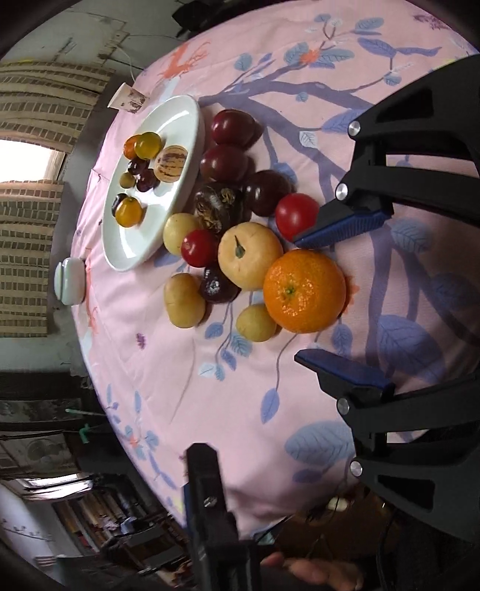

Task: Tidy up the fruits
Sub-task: 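Grasp an orange with the right tool while the left tool grasps a pale spotted fruit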

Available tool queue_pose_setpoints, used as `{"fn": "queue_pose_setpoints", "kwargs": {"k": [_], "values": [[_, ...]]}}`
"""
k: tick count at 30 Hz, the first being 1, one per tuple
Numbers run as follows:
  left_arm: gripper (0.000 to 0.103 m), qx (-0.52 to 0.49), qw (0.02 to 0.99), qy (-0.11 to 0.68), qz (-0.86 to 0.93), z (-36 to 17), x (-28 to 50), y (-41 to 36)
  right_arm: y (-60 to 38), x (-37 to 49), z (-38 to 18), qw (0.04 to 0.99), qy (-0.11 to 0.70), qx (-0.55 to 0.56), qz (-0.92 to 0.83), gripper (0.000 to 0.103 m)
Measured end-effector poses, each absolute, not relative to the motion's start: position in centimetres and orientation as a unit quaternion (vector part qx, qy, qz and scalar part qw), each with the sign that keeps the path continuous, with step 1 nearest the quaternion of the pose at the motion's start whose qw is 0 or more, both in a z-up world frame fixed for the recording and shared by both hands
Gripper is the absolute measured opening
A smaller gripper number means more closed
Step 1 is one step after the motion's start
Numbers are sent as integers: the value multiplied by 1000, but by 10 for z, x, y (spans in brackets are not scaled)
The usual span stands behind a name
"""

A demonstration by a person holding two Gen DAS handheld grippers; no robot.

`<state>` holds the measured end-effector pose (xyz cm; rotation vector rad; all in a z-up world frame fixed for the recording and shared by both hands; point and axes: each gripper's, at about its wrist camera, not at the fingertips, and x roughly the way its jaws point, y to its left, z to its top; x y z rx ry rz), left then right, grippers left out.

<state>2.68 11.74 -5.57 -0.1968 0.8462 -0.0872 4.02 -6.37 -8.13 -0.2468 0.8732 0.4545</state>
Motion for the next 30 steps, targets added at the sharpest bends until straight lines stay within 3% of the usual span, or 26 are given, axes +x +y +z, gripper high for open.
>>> {"fn": "queue_pose_setpoints", "kwargs": {"k": [1, 5, 20, 21, 23, 30], "values": [[100, -92, 907, 410, -44, -55, 28, 116, -64, 41, -81, 878, 413, -124, 207, 47], [100, -74, 904, 417, -51, -57, 39, 105, -90, 42, -68, 877, 418, -48, 230, 46], [99, -69, 879, 465, -80, -76, 122, 47, -181, 40, -64, 886, 426, 54, 175, 46], [98, -66, 878, 468, -78, -79, 126, 44, -182, 41, -64, 885, 426, 56, 179, 46], [83, -65, 874, 476, -75, -84, 131, 41, -183, 42, -65, 883, 427, 60, 184, 46], [79, -98, 864, 484, -101, -93, 143, 44, -187, 46, -69, 879, 433, 68, 187, 46]]}}
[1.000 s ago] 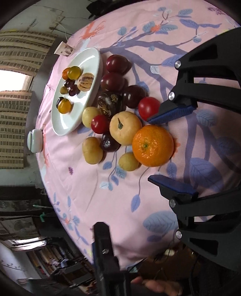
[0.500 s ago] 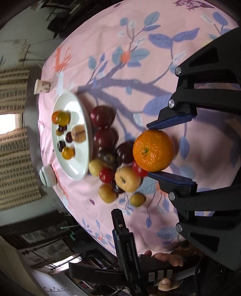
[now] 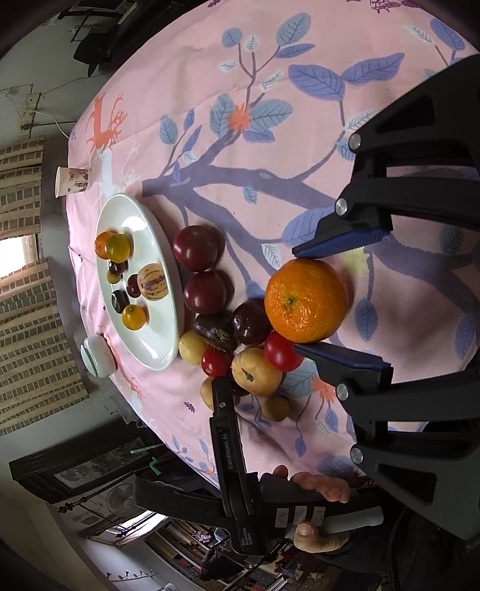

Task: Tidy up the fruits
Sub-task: 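Grasp an orange with the right tool while the left tool grasps a pale spotted fruit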

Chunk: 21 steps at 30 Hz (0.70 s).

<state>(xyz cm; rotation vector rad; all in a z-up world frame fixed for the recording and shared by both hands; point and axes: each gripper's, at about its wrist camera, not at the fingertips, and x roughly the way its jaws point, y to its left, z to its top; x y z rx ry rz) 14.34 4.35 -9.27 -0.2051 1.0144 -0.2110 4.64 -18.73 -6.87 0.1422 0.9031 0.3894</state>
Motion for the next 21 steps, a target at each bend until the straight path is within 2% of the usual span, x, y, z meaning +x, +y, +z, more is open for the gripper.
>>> {"fn": "queue_pose_setpoints", "kwargs": {"k": [3, 4, 5, 7, 11, 13, 14, 15, 16, 17, 21], "values": [[79, -101, 862, 485, -109, -93, 145, 46, -186, 46, -69, 878, 434, 70, 190, 46], [75, -102, 862, 484, -113, -93, 145, 46, -186, 46, -69, 878, 433, 71, 191, 46], [57, -107, 860, 483, -127, -92, 143, 46, -185, 45, -68, 878, 433, 71, 191, 46], [53, -108, 859, 481, -134, -89, 139, 45, -185, 45, -67, 879, 433, 70, 190, 46], [56, -105, 859, 482, -136, -90, 142, 45, -181, 44, -65, 879, 432, 66, 192, 46], [70, -100, 862, 482, -124, -92, 145, 46, -178, 43, -64, 878, 433, 62, 194, 46], [71, -102, 861, 482, -125, -93, 146, 47, -177, 43, -64, 878, 433, 62, 195, 46], [69, -106, 861, 481, -128, -94, 147, 48, -176, 42, -64, 878, 433, 62, 196, 46], [61, -107, 861, 480, -130, -93, 147, 48, -175, 42, -64, 878, 433, 61, 196, 46], [46, -109, 861, 477, -136, -93, 147, 49, -174, 41, -63, 878, 433, 61, 195, 46], [46, -96, 868, 471, -129, -90, 140, 49, -171, 40, -61, 879, 432, 58, 194, 46]]}}
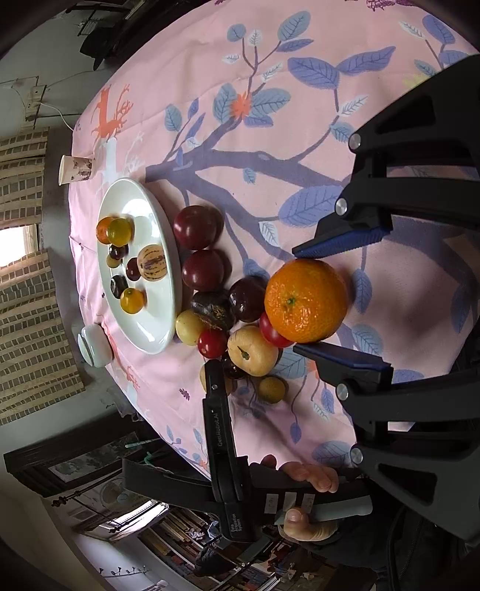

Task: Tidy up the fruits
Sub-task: 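Grasp an orange with the right tool while the left tool grasps a pale spotted fruit, then carry the orange and pale spotted fruit onto the plate and release both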

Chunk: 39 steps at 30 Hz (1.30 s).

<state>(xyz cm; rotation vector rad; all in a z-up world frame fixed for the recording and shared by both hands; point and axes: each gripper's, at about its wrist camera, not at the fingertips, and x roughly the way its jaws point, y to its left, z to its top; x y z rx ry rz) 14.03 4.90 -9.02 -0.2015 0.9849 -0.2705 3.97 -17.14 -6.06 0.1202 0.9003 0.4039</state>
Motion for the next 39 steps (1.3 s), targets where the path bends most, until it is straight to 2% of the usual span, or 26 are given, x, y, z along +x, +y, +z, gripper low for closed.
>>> {"fn": "queue_pose_setpoints", "kwargs": {"k": [11, 22, 32, 39], "values": [[46, -68, 894, 427, -120, -45, 88, 51, -167, 42, -56, 880, 427, 62, 199, 46], [46, -60, 891, 426, -146, -40, 70, 36, -170, 41, -48, 885, 418, 59, 196, 46], [46, -30, 896, 418, -145, -24, 96, 29, -172, 66, -34, 887, 413, 44, 203, 46], [46, -2, 902, 414, -122, 2, 164, 29, -156, 114, -2, 885, 405, -3, 229, 46]]}}
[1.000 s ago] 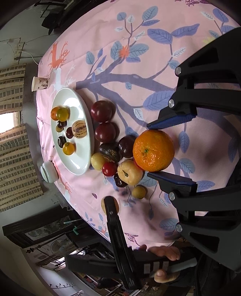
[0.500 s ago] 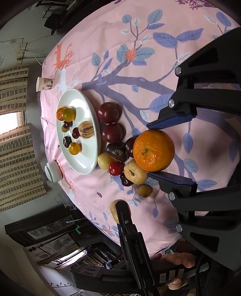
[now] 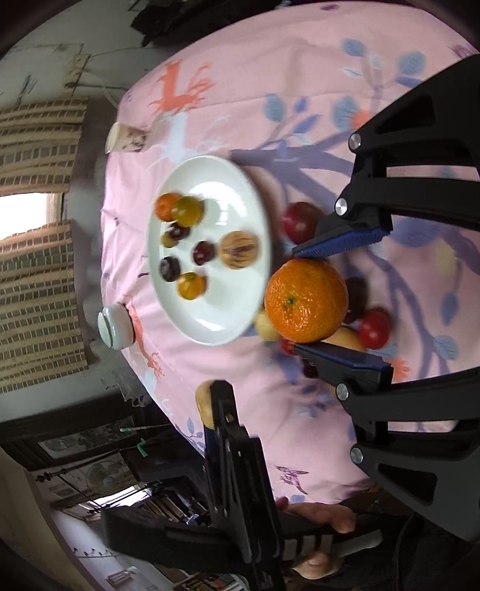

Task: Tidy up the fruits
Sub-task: 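Carry the orange and pale spotted fruit onto the plate and release both, then move both tools back toward the fruit pile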

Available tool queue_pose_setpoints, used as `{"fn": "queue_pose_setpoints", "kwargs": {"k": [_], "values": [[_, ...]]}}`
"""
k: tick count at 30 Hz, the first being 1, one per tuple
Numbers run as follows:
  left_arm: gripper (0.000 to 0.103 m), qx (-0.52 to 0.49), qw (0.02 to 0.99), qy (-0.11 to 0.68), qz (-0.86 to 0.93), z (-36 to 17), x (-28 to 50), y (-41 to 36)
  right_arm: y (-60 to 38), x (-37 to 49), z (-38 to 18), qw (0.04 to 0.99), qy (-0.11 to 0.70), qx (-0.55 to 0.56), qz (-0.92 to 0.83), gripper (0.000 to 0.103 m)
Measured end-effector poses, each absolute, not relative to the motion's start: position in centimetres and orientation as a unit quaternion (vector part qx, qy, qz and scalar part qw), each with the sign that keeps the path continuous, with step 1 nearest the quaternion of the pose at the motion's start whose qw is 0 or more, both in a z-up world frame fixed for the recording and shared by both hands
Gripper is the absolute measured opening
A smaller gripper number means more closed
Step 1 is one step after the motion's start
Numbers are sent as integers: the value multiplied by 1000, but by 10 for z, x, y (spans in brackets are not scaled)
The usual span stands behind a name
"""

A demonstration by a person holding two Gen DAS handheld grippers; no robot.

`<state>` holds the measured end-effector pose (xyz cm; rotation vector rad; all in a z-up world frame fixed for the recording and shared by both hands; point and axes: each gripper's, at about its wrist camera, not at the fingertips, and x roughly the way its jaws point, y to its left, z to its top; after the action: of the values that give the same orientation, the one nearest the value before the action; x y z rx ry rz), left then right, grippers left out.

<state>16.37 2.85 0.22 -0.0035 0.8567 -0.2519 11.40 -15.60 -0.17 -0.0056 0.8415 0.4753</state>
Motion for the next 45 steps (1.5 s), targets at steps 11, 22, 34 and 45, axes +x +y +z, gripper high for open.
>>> {"fn": "queue_pose_setpoints", "kwargs": {"k": [11, 22, 34, 45], "values": [[47, -39, 874, 476, -89, -21, 320, 17, -122, 271, -10, 879, 415, -33, 232, 46], [57, -56, 866, 491, -74, -41, 350, 25, -109, 330, -44, 867, 455, -66, 194, 50], [82, -58, 907, 406, -97, 34, 245, 41, -140, 255, 15, 896, 392, -62, 200, 74], [91, -35, 916, 395, -65, -29, 98, 57, -172, 94, -19, 906, 388, -47, 163, 74]]}}
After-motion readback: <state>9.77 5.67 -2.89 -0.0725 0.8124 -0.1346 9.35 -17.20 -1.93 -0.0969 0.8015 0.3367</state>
